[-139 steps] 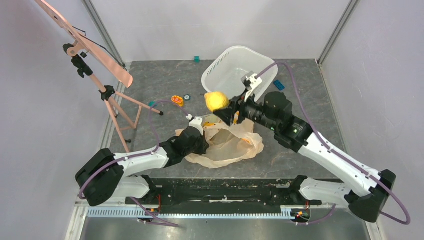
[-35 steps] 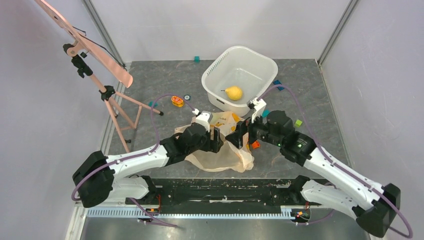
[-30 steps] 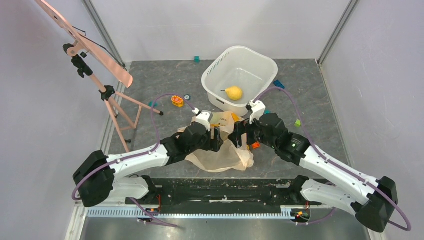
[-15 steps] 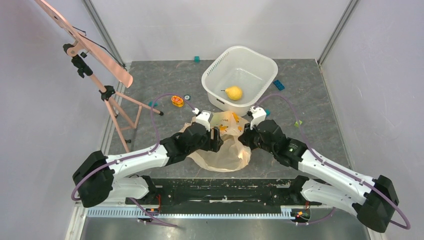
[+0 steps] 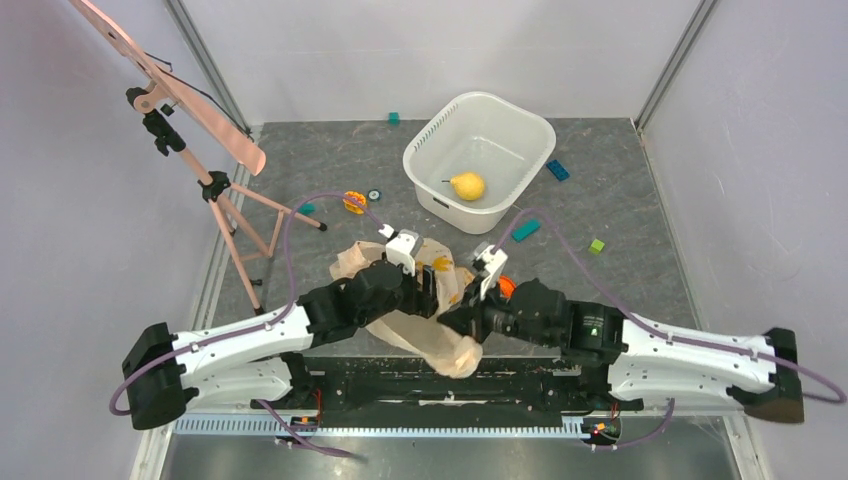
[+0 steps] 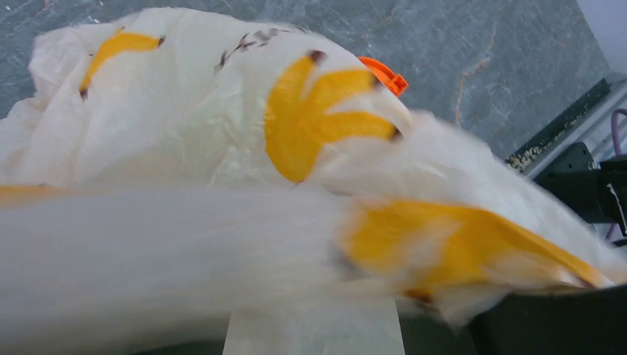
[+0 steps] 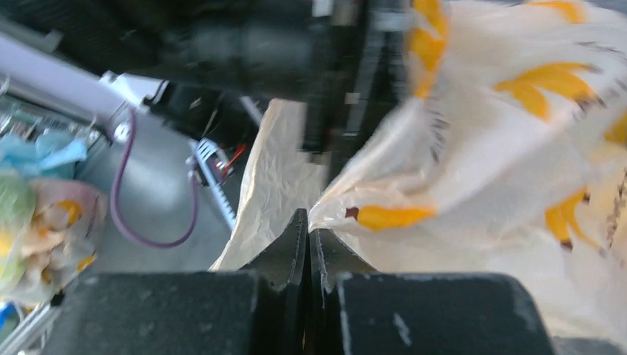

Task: Take the fake fruits out of the plastic bag
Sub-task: Adjust the plastic bag at the center of the board.

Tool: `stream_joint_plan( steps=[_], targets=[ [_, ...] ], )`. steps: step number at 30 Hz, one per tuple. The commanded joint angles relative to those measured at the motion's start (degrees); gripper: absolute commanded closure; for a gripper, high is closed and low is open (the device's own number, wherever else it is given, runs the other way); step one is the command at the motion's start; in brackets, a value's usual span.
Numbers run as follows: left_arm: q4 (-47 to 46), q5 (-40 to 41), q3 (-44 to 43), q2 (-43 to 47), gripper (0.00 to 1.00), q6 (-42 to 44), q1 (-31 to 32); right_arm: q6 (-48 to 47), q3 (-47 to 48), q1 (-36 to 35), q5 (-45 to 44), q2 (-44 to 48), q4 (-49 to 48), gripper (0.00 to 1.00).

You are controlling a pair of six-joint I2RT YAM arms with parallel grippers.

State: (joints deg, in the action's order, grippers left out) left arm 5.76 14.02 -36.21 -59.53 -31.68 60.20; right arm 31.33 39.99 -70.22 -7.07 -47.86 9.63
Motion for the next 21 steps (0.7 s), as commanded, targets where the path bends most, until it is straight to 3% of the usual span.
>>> stream_joint_plan(
  steps=[1, 6, 15, 20, 21],
  targets=[
    [2.5, 4.1, 0.3, 1.5, 0.26, -0.9, 2.6, 1.8, 7.4, -10.3, -12.9, -5.2, 1.8, 1.00],
    [2.7, 6.1, 1.5, 0.1, 0.26, -2.0, 3.8, 6.3, 3.4, -12.5, -22.1, -4.5, 4.3, 1.00],
    [-1.1, 8.7, 4.2, -3.8, 0.25, -2.3, 5.5, 15.5, -15.5, -12.5, -31.1, 12.0, 4.7, 1.00],
    [-4.3, 11.3, 4.0, -5.1, 0.24, -0.8, 6.9, 12.8, -20.0, -12.5, -33.1, 19.6, 0.1, 1.00],
    [-5.0, 11.7, 4.0, -5.5, 0.24, -0.4, 7.1, 11.0, -19.7, -12.5, -33.0, 20.3, -0.4, 0.95]
  ],
)
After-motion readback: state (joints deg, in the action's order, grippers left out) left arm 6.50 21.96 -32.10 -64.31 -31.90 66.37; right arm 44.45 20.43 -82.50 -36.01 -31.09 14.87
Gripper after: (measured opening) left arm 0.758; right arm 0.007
